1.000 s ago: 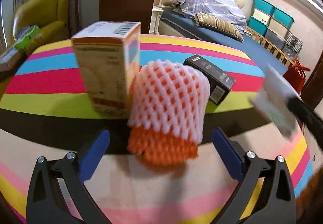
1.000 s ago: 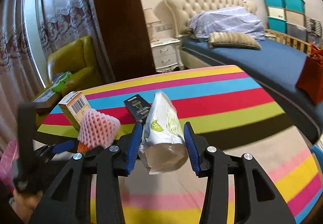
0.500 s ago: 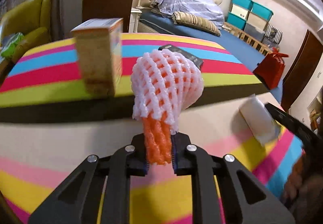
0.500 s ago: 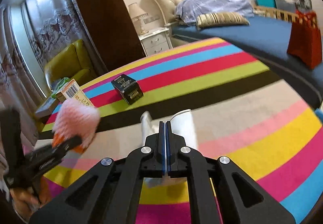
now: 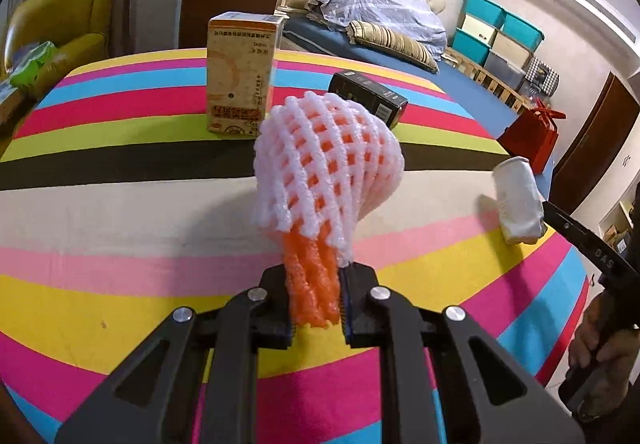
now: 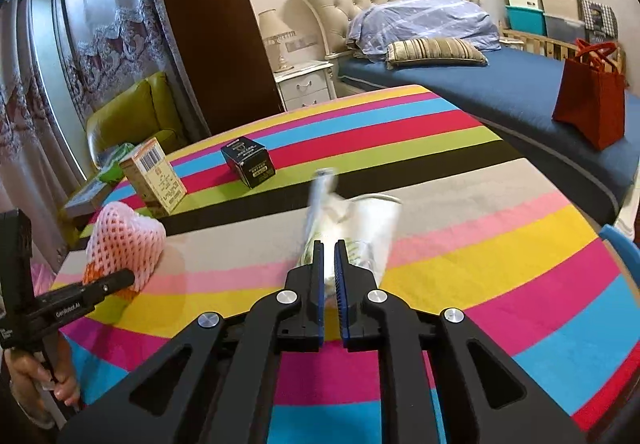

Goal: Collect trash

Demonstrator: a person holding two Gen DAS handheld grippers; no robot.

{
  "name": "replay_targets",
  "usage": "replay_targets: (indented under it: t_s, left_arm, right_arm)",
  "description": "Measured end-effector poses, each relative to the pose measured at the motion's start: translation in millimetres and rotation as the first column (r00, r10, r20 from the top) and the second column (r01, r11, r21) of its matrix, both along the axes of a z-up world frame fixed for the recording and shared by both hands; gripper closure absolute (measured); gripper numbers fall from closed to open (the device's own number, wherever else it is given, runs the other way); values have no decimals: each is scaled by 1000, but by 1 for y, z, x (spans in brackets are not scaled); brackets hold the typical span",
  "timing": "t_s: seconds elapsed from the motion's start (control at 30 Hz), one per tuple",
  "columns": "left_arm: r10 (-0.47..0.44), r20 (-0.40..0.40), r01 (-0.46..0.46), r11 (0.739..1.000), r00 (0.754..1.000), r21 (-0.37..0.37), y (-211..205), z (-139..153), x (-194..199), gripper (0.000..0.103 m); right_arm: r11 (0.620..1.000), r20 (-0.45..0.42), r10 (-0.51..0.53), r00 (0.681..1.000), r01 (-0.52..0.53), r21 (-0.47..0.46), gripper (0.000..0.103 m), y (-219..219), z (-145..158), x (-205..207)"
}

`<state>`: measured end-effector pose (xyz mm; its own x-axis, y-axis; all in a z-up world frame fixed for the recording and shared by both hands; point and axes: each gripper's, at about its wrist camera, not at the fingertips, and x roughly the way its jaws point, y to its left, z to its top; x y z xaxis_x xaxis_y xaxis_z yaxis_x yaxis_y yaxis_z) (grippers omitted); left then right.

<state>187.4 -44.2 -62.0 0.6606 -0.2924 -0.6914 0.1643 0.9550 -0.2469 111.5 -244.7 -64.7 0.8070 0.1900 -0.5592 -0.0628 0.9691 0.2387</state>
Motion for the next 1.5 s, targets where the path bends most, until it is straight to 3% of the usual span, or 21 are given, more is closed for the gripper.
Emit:
replay_targets:
  t_s: [0.07, 0.1, 0.17, 0.2, 0.33, 0.47, 0.53, 0.7, 0.8, 0.87, 0.93, 1.0, 1.2, 1.5]
  left_arm:
    - [3, -2, -3, 1000, 1000, 1, 1, 0, 0, 87]
    - [4, -2, -4, 1000, 1000, 6, 0, 0, -1, 87]
    - [2, 5, -3, 999, 1000, 45, -12, 1, 1, 87]
    - [0, 7, -1, 998, 1000, 58, -13, 1, 0, 86]
    - [-13, 13, 12, 995, 1000, 104, -22, 3, 0, 86]
    - [-9, 10, 8, 995, 1000, 101, -20, 4, -1, 86]
    - [-9, 11, 7, 994, 1000, 107, -21, 5, -1, 86]
    - [-9, 12, 7, 994, 1000, 109, -22, 4, -2, 86]
    - [-8, 11, 7, 994, 1000, 105, -23, 4, -1, 85]
    - [-7, 12, 6, 994, 1000, 109, -24, 4, -2, 85]
    - [-8, 14, 6, 994, 1000, 112, -24, 4, -2, 85]
    - [-8, 14, 7, 994, 1000, 112, -25, 4, -2, 85]
    - [-5, 13, 3, 994, 1000, 109, -23, 3, -1, 85]
    - [9, 20, -11, 996, 1000, 90, -18, 3, -1, 85]
  right_arm:
    - [1000, 0, -1, 1000, 1, -30, 89, 5, 3, -2]
    - [999, 2, -4, 1000, 4, -38, 82, 6, 4, -2]
    - [999, 32, -12, 999, 13, -40, 31, 9, 10, -6]
    - [999, 63, -22, 998, 24, -24, 16, 9, 14, -10]
    - [997, 66, -59, 996, 62, -50, 16, 12, 22, -11]
    - [987, -42, -153, 987, 150, -64, 16, 2, 12, -1]
    - [988, -102, -155, 983, 153, -21, 16, 0, 2, 5]
    - [990, -171, -143, 975, 143, -13, 16, 10, -12, 24]
    - [988, -164, -155, 974, 150, -41, 17, 17, -13, 37]
    - [985, -162, -167, 973, 156, -76, 25, 22, -15, 44]
    - [984, -180, -167, 969, 154, -86, 47, 24, -17, 48]
    - [987, -169, -156, 973, 146, -72, 54, 22, -17, 46]
    - [988, -79, -115, 990, 106, -111, 57, 28, -10, 30]
    - [982, -18, -81, 997, 77, -174, 57, 46, -5, 16]
